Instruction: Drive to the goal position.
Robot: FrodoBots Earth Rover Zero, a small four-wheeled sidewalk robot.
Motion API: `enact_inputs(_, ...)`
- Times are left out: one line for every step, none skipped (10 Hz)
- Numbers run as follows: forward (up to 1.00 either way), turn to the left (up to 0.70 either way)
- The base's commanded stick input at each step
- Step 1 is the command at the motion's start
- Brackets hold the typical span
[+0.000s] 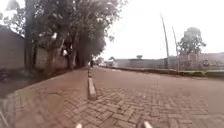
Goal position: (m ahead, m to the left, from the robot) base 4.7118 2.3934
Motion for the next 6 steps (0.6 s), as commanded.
enact_inputs(-0.70,0.12)
enact_inputs(-0.70,0.14)
enact_inputs(-0.70,0.16)
enact_inputs(-0.70,0.14)
enact_inputs(-0.70,0.13)
enact_inputs(-0.70,0.12)
